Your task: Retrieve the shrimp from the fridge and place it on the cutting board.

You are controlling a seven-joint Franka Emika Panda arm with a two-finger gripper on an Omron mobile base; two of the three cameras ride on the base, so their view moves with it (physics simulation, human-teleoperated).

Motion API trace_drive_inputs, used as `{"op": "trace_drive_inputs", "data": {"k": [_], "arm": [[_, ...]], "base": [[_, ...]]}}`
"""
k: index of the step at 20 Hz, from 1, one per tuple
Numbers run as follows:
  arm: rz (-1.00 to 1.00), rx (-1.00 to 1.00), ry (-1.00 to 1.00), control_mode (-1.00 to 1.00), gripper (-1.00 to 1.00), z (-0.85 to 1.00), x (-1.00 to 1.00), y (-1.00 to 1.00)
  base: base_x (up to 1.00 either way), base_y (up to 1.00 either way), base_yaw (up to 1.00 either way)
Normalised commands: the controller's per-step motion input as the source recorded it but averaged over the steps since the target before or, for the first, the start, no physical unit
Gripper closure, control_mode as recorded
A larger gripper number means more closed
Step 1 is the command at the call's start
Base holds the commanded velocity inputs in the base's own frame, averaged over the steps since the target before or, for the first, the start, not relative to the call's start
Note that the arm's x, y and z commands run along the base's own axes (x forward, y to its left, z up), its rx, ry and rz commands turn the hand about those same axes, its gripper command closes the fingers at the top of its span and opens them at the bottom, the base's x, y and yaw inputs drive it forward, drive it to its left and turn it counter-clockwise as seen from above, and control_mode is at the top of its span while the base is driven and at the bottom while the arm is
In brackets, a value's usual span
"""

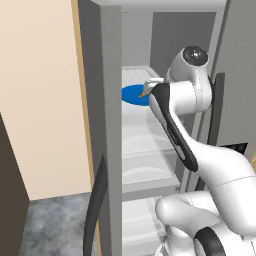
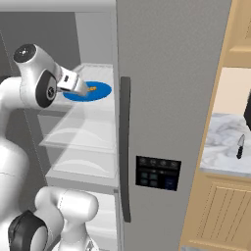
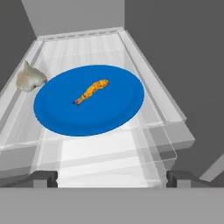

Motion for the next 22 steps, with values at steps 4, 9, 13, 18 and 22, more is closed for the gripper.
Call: {"op": "trace_drive_inputs", "data": {"k": [4,9,13,18,22], "arm": [[-0.05,0.05,-0.01,-1.0,-1.0,0.08,0.15,0.13],[0.0,0.04,0.08,-1.0,-1.0,-0.01,0.44,0.0],[0.0,0.0,0.05,-1.0,-1.0,0.0,0.61,0.0],[0.0,0.0,0.08,-1.0,-1.0,-0.1,0.65,0.0],[0.0,0.0,0.18,-1.0,-1.0,-0.11,0.74,0.03]], "base": [[0.0,0.0,0.0],[0.0,0.0,0.0],[0.0,0.0,0.0],[0.0,0.0,0.0],[0.0,0.0,0.0]]}}
